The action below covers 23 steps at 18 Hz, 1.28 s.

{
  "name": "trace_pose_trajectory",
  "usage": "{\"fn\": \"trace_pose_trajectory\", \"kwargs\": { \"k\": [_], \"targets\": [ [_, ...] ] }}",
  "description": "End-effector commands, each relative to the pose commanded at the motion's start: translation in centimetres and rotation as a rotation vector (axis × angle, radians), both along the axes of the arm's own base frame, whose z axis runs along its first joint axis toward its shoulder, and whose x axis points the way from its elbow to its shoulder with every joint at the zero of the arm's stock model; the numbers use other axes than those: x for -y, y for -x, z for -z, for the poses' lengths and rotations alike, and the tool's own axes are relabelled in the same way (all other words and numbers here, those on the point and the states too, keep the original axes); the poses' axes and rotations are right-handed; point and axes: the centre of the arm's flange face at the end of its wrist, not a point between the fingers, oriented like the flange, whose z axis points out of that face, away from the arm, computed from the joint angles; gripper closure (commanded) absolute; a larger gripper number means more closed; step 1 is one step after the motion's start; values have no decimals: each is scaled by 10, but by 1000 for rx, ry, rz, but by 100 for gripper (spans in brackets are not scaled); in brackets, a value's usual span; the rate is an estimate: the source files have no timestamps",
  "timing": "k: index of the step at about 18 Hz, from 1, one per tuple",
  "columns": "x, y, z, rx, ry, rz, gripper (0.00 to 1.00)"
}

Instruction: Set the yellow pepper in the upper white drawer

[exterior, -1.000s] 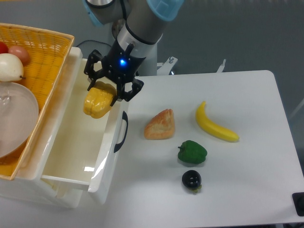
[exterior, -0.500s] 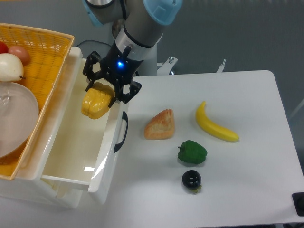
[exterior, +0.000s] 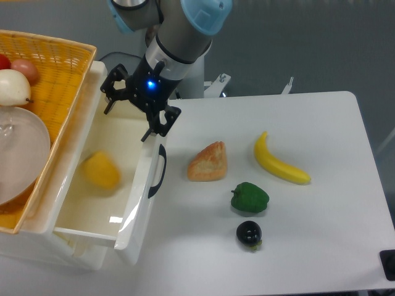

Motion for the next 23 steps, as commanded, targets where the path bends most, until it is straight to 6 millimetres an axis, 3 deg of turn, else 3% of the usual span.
{"fn": "trace_pose_trajectory", "kwargs": {
  "k": [6,14,23],
  "targets": [
    [-4,17,-6,-89,-59,0,0],
    [-4,30,15,-197,6,99,0],
    [13,56,38,-333,125,228,0]
  ]
}}
